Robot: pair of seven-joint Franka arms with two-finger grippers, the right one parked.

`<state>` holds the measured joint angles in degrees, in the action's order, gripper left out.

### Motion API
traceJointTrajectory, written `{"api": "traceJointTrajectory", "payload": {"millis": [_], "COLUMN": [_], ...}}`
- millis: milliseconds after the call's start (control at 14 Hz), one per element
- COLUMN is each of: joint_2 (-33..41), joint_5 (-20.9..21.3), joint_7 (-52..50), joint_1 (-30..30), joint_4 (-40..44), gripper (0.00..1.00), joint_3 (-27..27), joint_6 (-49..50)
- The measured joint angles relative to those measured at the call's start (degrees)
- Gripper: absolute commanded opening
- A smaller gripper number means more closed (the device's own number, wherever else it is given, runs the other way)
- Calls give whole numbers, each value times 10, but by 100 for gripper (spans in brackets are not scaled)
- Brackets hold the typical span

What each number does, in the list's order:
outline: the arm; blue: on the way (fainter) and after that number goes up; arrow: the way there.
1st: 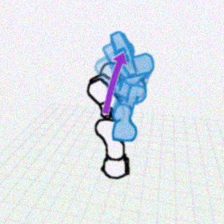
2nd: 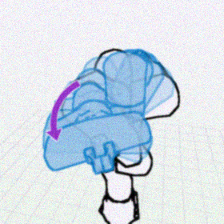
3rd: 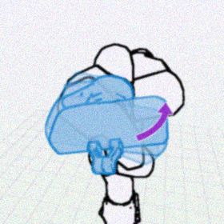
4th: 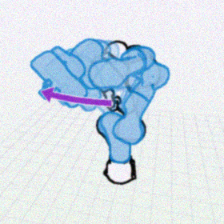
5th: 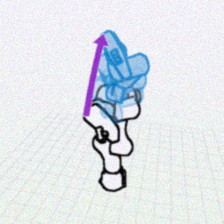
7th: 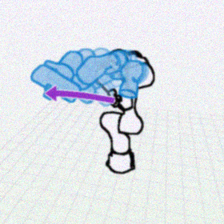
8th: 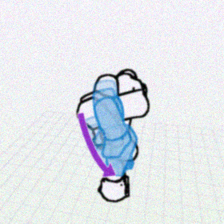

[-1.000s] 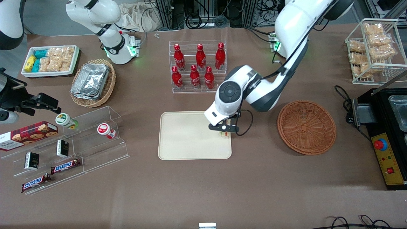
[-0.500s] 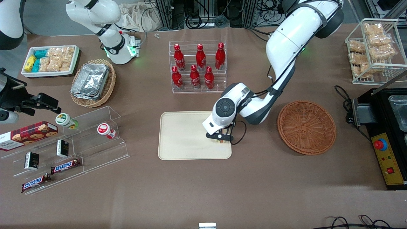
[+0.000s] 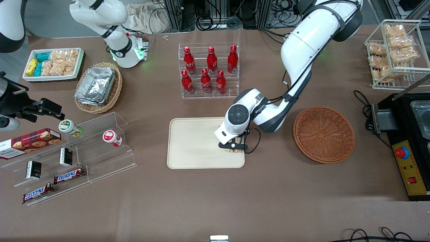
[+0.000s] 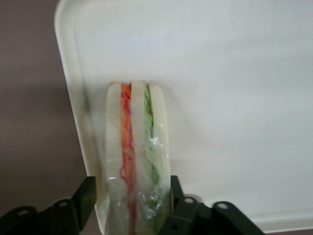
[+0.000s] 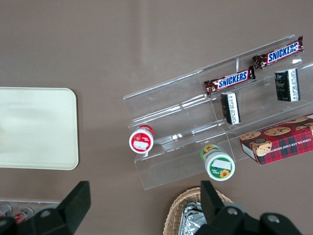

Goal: Place sandwich from basket to tray
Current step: 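Open the left gripper and release the sandwich on the tray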

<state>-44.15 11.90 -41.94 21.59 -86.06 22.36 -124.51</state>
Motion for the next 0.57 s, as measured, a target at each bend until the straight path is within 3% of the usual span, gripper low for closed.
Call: {"api": "traceJointTrajectory", "payload": {"millis": [571], "joint_2": [210], "joint_5": [-20], "joint_7": [14], "joint_1": [-85], "joint_4": [24], "gripper": [100], "joint_3": [-2], "joint_6": [152]}}
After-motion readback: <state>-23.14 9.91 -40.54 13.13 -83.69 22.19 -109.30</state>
